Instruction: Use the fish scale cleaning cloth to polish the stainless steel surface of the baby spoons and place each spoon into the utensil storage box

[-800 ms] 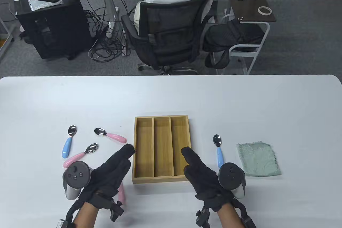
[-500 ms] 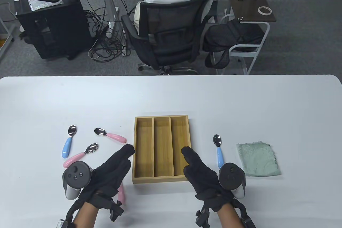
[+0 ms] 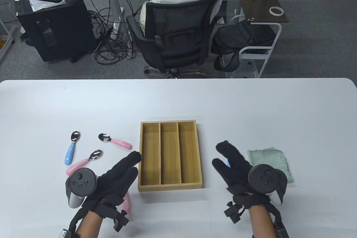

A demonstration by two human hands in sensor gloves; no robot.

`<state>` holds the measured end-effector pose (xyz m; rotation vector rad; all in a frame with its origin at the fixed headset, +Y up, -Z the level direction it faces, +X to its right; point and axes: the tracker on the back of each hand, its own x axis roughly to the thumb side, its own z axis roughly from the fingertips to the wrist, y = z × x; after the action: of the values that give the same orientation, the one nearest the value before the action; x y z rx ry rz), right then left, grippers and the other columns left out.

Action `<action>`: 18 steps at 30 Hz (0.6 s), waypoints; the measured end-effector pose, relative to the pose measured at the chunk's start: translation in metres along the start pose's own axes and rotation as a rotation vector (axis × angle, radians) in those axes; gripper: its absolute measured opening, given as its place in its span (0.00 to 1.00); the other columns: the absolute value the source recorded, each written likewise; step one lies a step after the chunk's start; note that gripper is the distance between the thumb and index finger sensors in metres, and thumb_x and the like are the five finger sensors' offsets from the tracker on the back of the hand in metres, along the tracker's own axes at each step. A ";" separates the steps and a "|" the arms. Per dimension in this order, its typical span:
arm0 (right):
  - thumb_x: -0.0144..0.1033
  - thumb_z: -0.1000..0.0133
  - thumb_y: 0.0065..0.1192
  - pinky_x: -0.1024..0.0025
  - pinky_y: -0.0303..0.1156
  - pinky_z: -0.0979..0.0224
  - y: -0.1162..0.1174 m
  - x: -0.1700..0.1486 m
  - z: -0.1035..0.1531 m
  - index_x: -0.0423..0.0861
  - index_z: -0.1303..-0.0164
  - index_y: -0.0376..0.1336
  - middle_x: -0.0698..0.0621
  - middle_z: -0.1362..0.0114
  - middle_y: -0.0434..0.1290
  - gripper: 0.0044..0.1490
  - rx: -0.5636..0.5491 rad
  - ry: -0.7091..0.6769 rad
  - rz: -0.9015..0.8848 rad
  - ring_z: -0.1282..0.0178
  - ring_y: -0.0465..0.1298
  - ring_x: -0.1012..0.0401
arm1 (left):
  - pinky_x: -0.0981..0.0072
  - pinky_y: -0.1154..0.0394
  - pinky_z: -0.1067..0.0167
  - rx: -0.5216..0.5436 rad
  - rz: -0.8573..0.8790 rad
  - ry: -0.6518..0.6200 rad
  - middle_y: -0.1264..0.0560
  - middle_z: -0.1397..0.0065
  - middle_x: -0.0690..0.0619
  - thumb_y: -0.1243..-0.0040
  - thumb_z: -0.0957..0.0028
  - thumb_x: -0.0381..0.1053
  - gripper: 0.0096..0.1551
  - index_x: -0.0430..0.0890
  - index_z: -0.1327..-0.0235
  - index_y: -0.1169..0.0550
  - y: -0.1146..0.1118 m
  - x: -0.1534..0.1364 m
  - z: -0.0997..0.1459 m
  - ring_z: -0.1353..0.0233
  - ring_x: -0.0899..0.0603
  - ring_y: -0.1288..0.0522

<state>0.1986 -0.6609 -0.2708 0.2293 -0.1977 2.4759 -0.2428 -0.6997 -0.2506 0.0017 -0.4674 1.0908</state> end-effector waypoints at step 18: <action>0.61 0.39 0.62 0.40 0.69 0.29 0.055 -0.104 -0.020 0.34 0.21 0.53 0.33 0.21 0.62 0.52 0.551 0.576 0.781 0.27 0.71 0.39 | 0.35 0.29 0.34 -0.096 -0.108 0.040 0.31 0.21 0.37 0.61 0.32 0.70 0.45 0.38 0.17 0.35 -0.003 0.005 -0.001 0.27 0.29 0.27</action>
<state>0.2435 -0.7611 -0.3171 -0.4249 0.7852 3.1809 -0.2379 -0.6971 -0.2492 -0.0785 -0.4776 0.9601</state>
